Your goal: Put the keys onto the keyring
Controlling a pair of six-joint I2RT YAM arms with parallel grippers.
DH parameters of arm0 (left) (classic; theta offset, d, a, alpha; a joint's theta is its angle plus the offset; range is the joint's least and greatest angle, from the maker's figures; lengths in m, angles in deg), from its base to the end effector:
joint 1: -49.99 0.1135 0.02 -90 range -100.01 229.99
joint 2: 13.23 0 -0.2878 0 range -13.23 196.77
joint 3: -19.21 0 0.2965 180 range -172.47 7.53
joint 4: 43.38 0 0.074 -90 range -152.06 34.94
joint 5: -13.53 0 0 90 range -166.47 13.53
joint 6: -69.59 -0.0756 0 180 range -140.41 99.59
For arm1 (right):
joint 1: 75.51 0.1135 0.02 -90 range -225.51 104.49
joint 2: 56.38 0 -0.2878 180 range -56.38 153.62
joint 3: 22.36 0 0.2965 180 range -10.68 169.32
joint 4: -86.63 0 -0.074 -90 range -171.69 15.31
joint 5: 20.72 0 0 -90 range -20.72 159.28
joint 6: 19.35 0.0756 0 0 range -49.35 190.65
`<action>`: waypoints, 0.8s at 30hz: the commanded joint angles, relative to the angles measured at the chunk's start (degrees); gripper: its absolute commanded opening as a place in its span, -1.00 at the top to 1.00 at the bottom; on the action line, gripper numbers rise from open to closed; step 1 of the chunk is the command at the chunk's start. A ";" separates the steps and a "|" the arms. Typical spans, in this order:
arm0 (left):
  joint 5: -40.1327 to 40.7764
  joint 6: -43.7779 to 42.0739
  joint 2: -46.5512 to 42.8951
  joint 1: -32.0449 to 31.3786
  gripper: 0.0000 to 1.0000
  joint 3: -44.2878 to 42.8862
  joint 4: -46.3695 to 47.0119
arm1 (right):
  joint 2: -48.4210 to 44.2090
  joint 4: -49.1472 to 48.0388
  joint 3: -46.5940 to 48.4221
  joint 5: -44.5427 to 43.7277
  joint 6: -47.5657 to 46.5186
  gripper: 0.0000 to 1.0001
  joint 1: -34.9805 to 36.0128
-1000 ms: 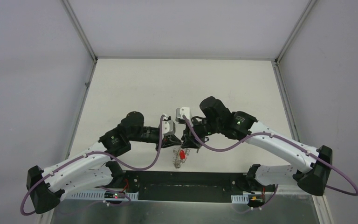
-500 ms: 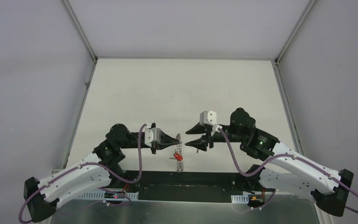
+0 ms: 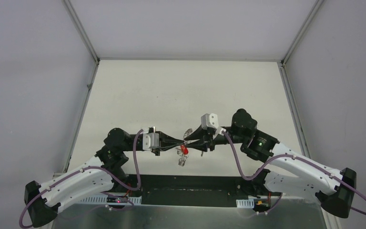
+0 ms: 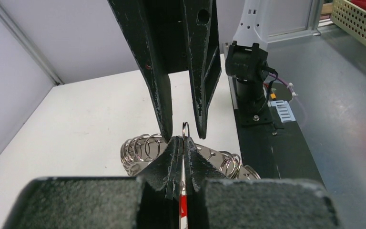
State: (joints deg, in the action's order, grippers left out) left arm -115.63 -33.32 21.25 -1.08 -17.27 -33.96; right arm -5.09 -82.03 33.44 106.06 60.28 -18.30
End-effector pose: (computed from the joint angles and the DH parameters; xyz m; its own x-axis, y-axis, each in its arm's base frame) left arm 0.0942 -0.1926 0.3130 0.3429 -0.1489 -0.9275 0.9393 0.0400 0.3409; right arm 0.1077 0.2508 0.3454 0.1158 -0.0865 -0.9895 -0.9906 -0.0829 -0.1087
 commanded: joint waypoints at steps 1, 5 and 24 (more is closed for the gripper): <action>-1.49 0.12 -0.27 -0.52 1.00 -0.25 6.41 | 0.93 -3.09 -0.02 2.11 0.18 0.52 0.00; -1.41 0.32 -0.51 -0.52 1.00 -0.17 6.16 | 1.45 -2.83 0.47 1.82 0.09 1.00 0.01; 10.72 -3.76 -3.06 -0.47 0.25 -10.57 -27.15 | 5.61 26.31 14.23 -1.48 -3.97 1.00 0.03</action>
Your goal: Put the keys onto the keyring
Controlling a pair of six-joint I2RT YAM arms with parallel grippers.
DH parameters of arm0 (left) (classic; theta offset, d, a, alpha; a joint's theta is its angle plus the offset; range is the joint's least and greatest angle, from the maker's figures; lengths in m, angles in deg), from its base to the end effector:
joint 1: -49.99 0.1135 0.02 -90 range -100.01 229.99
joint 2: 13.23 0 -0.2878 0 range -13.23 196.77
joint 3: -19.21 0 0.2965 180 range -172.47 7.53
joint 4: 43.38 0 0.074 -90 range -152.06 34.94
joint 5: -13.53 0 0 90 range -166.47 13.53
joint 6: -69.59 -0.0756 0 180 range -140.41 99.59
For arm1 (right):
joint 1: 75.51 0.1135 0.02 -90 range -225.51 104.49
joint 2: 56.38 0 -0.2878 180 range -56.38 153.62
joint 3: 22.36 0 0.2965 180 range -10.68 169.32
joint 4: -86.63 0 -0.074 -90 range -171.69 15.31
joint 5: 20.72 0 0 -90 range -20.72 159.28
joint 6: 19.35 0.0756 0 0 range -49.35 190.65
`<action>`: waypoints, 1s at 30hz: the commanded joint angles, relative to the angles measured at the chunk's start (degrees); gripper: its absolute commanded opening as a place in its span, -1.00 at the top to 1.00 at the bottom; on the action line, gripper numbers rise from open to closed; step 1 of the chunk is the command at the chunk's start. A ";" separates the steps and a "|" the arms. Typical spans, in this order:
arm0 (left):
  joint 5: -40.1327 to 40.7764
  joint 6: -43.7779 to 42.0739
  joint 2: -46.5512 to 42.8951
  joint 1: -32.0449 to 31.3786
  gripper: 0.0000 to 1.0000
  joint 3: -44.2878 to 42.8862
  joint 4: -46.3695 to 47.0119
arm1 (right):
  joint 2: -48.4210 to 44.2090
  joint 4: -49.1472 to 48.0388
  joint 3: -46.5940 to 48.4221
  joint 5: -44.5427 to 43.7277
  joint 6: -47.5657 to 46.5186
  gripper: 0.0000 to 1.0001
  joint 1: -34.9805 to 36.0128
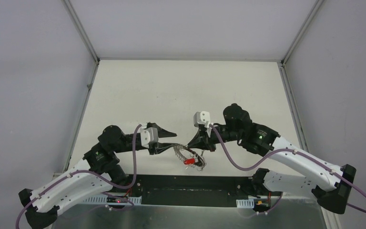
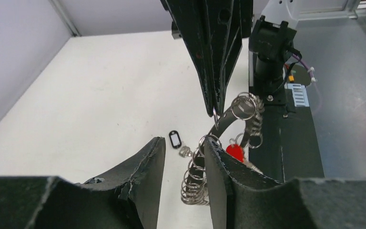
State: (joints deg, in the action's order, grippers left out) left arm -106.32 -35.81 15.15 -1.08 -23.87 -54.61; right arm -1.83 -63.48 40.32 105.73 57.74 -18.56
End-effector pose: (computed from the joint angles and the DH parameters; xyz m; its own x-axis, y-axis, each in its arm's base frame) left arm 0.0919 -0.1737 0.3340 0.2987 -0.0033 -0.9543 0.9414 0.1653 0.2941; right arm 0.1106 0.2523 0.3399 0.0208 -0.2976 -0.9545 -0.9957 -0.0926 0.0072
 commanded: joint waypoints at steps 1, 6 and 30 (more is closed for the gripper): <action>0.85 -1.22 4.07 -0.49 0.24 -4.50 -6.87 | 3.39 9.63 8.59 -1.73 -1.23 1.00 0.27; -2.09 -0.95 8.14 -0.51 0.22 -6.24 -7.22 | 8.15 16.94 14.05 -3.89 -0.21 1.00 0.27; -6.45 2.65 16.20 -2.80 0.59 -6.22 -1.08 | 14.99 19.71 18.69 -2.26 4.00 1.00 0.27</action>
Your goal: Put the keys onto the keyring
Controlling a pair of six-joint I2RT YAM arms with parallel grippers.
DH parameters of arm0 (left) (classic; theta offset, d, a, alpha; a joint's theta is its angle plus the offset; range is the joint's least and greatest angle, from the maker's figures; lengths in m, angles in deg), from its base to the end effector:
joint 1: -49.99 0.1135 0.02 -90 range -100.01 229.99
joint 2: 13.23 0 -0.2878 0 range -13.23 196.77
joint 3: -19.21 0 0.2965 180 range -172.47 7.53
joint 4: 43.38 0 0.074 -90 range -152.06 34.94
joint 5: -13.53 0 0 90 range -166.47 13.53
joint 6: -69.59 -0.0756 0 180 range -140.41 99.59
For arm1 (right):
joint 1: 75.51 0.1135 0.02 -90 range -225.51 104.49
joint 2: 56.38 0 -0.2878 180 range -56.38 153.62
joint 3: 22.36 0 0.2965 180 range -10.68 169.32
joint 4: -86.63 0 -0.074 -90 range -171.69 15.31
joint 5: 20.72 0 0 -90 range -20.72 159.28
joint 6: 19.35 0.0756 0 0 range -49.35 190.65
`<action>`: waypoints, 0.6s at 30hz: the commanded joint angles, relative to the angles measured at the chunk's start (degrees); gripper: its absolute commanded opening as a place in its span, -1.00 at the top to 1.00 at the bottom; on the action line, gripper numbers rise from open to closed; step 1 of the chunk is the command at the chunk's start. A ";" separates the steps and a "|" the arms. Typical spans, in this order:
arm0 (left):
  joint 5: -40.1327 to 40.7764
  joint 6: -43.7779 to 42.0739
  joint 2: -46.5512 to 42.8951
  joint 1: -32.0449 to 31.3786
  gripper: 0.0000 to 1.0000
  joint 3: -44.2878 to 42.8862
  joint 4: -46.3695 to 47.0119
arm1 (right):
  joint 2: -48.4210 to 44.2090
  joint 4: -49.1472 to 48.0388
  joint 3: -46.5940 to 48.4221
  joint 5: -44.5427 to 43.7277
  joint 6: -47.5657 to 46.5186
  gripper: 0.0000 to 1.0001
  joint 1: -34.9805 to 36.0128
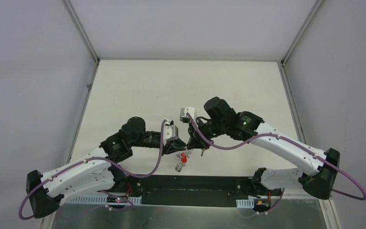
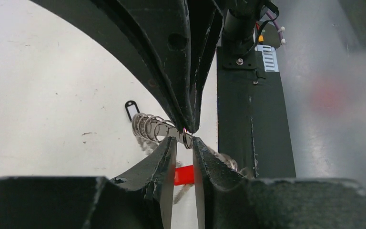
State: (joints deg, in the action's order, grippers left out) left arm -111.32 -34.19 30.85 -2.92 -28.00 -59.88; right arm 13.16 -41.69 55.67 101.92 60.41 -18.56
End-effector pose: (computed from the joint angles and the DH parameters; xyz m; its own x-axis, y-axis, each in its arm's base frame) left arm 0.1113 -0.2188 0.2984 0.1003 0.1914 -0.9764 0.9946 0.0060 0.1034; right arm 0.1365 0.2846 0.3327 -0.2037 -0.5876 -0.7831 -0.9720 0.0256 0.2337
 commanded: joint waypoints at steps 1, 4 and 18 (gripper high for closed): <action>-1.45 1.04 0.71 -1.09 0.64 -2.09 4.27 | 0.06 -2.12 3.39 1.54 1.36 1.00 0.29; -1.19 0.91 1.14 -1.38 0.75 -1.82 4.29 | -0.05 -2.15 3.40 1.54 1.52 1.00 0.27; 2.18 0.25 -1.14 -1.76 1.00 -0.75 3.22 | -5.79 -9.80 -1.68 -3.78 3.35 -0.24 0.18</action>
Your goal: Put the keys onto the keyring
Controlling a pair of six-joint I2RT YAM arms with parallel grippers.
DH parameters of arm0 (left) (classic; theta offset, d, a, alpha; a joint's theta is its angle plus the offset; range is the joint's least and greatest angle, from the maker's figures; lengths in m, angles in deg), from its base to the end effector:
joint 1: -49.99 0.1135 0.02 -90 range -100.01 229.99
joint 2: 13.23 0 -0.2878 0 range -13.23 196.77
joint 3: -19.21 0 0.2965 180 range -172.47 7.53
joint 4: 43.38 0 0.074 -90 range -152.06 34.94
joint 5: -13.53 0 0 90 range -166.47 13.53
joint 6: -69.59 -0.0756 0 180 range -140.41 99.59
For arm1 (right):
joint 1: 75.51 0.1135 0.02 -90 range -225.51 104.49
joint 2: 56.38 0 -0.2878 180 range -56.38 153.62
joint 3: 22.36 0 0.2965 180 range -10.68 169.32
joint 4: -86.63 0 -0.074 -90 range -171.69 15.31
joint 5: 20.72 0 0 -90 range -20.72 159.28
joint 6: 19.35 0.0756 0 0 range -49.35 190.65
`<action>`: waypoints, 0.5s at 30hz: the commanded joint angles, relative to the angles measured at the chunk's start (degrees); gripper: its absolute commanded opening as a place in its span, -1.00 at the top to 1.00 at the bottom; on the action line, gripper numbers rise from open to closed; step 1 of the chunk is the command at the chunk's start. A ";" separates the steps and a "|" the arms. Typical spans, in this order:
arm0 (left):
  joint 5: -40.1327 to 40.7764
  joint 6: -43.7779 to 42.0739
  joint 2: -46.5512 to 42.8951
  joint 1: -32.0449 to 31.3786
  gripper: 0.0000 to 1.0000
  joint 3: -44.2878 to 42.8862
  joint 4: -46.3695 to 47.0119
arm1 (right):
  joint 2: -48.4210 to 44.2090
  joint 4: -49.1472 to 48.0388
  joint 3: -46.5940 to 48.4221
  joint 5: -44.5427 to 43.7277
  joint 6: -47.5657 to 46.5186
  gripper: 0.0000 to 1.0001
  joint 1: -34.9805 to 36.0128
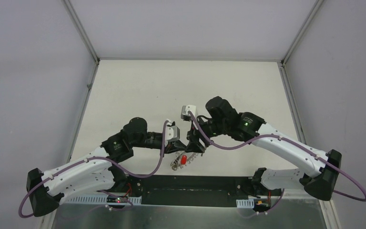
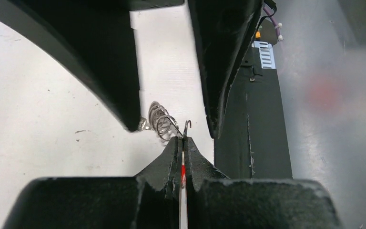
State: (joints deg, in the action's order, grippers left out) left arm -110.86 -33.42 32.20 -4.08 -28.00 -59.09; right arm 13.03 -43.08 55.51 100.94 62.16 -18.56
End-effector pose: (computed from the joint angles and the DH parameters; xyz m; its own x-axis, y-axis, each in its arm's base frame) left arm 0.1102 -0.2249 0.2949 0.0852 0.1990 -0.9763 0.9963 -0.0046 0.0860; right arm 0.1386 0.2858 0.3343 -0.2229 -0.5730 -0.7886 -0.9703 0.0524 0.2362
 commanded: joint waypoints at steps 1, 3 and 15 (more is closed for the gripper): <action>2.18 -0.52 -3.24 -0.58 1.00 -0.50 2.67 | -7.46 -10.82 -3.29 -3.81 2.21 -0.38 0.10; 2.64 -0.67 -4.99 -0.55 1.00 0.38 3.74 | -12.07 -16.26 -6.75 -5.52 3.02 -0.56 -0.24; -0.51 -6.05 -16.15 -0.56 1.00 11.54 24.97 | -23.61 -30.93 -17.60 0.70 1.35 -0.50 -1.58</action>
State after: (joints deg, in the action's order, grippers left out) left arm -108.72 -35.06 17.95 -4.08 -18.32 -46.22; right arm -9.33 -66.76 39.49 98.14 64.60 -19.94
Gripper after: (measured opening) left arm 0.010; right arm 0.772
